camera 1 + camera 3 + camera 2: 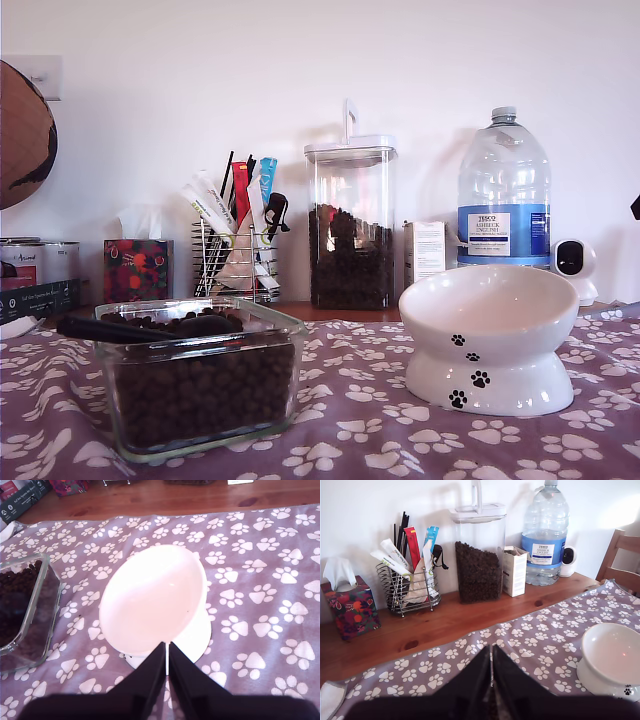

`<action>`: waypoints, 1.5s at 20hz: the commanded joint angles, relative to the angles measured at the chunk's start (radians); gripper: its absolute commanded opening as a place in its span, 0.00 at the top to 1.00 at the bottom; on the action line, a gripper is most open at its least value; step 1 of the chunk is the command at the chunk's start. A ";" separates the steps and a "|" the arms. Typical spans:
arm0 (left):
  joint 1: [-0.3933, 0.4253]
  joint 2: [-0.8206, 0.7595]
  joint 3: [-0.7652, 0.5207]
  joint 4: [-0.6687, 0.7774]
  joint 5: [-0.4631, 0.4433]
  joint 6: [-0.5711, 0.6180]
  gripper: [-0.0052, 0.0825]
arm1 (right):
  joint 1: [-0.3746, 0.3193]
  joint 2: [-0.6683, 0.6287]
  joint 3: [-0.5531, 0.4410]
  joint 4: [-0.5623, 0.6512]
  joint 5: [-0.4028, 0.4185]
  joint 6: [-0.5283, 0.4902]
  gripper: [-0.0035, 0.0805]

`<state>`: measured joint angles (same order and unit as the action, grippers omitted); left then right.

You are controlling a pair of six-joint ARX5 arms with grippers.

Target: Measure one spoon of cat food and pour it into the food bowl

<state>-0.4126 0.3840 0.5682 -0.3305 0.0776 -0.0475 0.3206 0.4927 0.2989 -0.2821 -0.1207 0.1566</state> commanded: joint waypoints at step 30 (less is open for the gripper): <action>-0.104 -0.216 -0.185 -0.055 0.060 -0.259 0.97 | 0.021 0.093 -0.015 0.317 -0.081 0.053 0.97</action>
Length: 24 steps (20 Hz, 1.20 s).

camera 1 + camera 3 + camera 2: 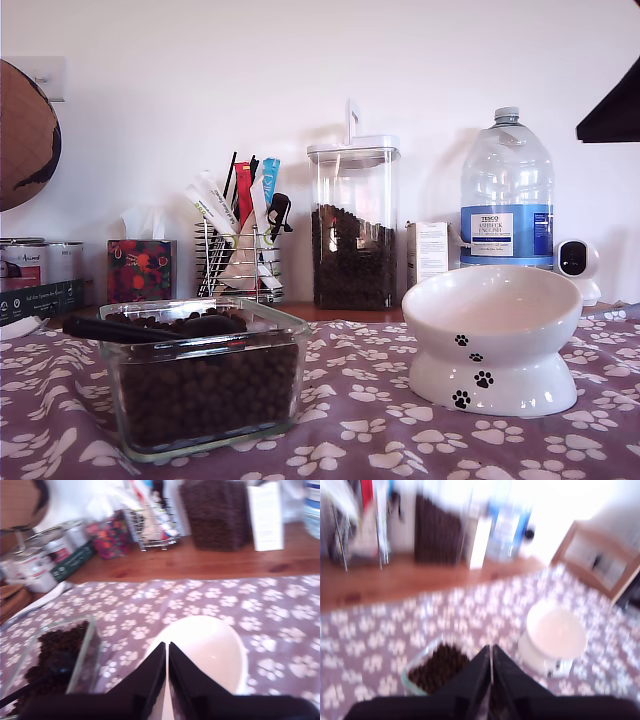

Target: Measure one spoon of cat food and pour it into the food bowl

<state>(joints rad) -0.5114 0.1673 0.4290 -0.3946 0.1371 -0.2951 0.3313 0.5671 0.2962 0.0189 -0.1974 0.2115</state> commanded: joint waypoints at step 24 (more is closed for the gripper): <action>-0.490 0.359 -0.089 0.103 -0.322 -0.098 0.68 | 0.146 0.253 -0.012 0.119 0.032 -0.089 0.97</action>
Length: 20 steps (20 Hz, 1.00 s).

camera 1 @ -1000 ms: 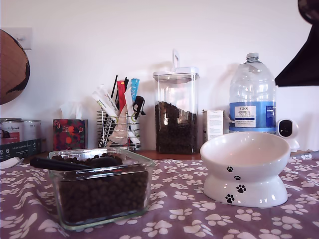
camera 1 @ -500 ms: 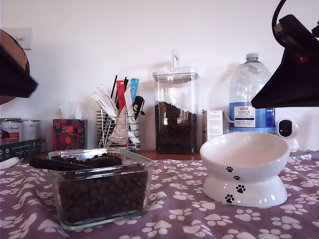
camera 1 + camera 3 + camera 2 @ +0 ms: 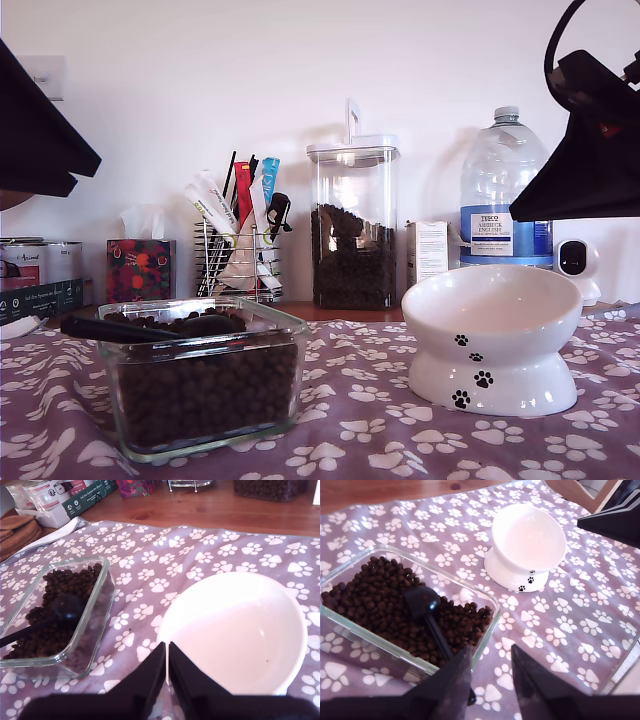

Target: Measure one spoon of cat food and pour it into the food bowl

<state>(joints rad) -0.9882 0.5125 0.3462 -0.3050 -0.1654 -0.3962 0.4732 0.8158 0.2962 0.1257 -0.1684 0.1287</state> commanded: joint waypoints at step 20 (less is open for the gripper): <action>-0.056 0.410 -0.007 0.153 -0.175 0.003 0.53 | 0.004 0.006 -0.012 0.020 0.003 -0.005 0.97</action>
<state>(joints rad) -1.0489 0.9073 0.3462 -0.1574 -0.3374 -0.3939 0.4732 0.8162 0.2962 0.1352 -0.1688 0.1287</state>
